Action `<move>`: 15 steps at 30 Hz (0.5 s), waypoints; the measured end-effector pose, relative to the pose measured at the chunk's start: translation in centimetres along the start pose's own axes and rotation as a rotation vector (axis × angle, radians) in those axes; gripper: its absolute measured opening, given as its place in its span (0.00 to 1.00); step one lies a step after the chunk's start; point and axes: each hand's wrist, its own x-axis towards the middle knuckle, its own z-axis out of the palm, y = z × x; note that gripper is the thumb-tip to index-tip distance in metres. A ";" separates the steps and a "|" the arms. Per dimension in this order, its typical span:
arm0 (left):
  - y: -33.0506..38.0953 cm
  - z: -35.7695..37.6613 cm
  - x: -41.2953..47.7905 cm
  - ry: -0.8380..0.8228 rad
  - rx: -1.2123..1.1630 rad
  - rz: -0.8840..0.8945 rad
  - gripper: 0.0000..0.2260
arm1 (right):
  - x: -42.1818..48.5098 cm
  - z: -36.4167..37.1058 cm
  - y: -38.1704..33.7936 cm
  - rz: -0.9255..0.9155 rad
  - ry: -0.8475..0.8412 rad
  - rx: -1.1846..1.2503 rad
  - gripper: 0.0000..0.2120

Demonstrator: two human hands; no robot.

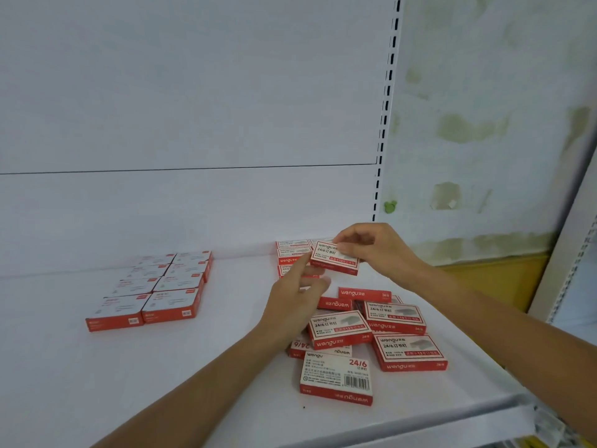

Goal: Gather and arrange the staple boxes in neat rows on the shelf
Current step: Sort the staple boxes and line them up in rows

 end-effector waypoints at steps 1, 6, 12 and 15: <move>0.0 0.0 0.1 0.009 -0.029 -0.006 0.22 | 0.0 0.1 0.0 -0.004 0.020 -0.007 0.04; -0.5 -0.2 0.6 0.019 -0.131 -0.019 0.21 | -0.2 0.3 0.0 0.008 -0.018 0.043 0.07; -0.5 -0.5 0.7 0.015 -0.124 0.018 0.23 | -0.4 0.2 0.7 -0.043 -0.071 -0.032 0.13; -0.3 -0.7 0.9 0.035 -0.077 0.055 0.20 | -0.4 0.1 0.4 -0.114 -0.018 -0.130 0.13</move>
